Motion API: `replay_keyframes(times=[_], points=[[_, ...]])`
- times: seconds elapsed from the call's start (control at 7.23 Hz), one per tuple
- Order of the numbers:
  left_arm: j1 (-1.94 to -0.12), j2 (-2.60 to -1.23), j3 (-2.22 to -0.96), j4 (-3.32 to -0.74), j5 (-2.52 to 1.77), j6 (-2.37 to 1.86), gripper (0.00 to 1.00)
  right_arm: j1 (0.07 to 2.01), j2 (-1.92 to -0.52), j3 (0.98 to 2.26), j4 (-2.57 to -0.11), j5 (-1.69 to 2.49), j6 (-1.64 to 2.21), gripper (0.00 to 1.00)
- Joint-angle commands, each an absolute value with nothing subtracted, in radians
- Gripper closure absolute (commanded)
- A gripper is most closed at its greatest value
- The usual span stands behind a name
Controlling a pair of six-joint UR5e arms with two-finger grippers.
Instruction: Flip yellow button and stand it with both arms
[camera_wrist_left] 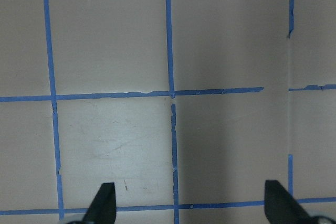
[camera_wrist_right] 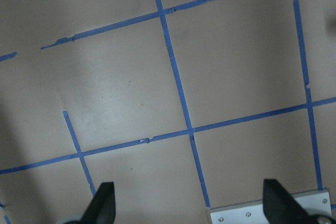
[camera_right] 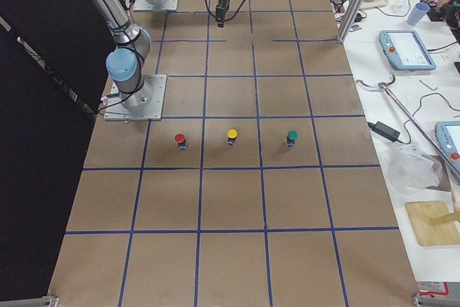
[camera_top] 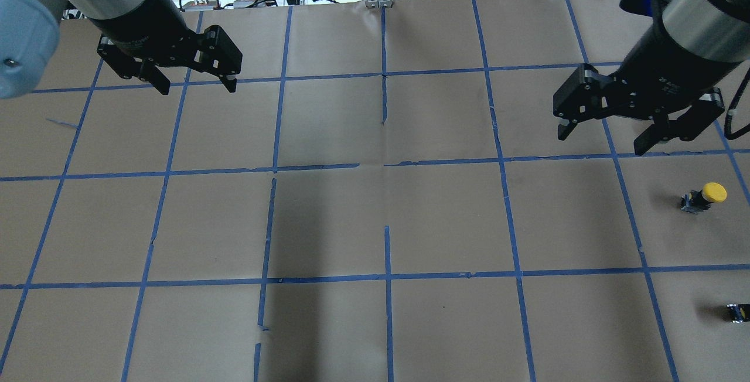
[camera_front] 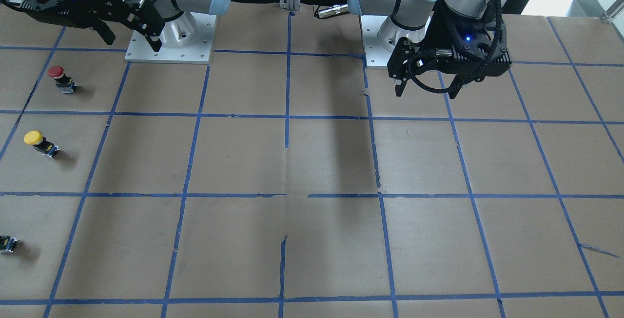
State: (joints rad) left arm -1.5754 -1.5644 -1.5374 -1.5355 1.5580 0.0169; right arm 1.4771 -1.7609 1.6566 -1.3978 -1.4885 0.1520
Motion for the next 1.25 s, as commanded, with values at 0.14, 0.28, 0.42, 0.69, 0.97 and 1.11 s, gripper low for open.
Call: replay_keyframes(times=[0.14,0.28,0.42,0.69,0.97,1.11], points=[[-1.575,-1.563,-1.537,-1.536,1.559,0.017,0.01,1.534,-1.744,1.641,-1.350,-1.489,0.246,0.00],[-1.575,-1.563,-1.539,-1.536,1.559,0.017,0.01,1.522,-1.741,1.669,-1.357,-1.493,0.242,0.00],[-1.575,-1.563,-1.539,-1.536,1.557,0.017,0.01,1.513,-1.741,1.675,-1.356,-1.494,0.244,0.00],[-1.575,-1.563,-1.539,-1.536,1.559,0.017,0.01,1.516,-1.746,1.674,-1.364,-1.596,0.249,0.00],[-1.575,-1.562,-1.539,-1.536,1.560,0.017,0.01,1.517,-1.750,1.674,-1.385,-1.617,0.244,0.00],[-1.575,-1.563,-1.539,-1.534,1.560,0.017,0.01,1.519,-1.750,1.674,-1.405,-1.615,0.245,0.00]])
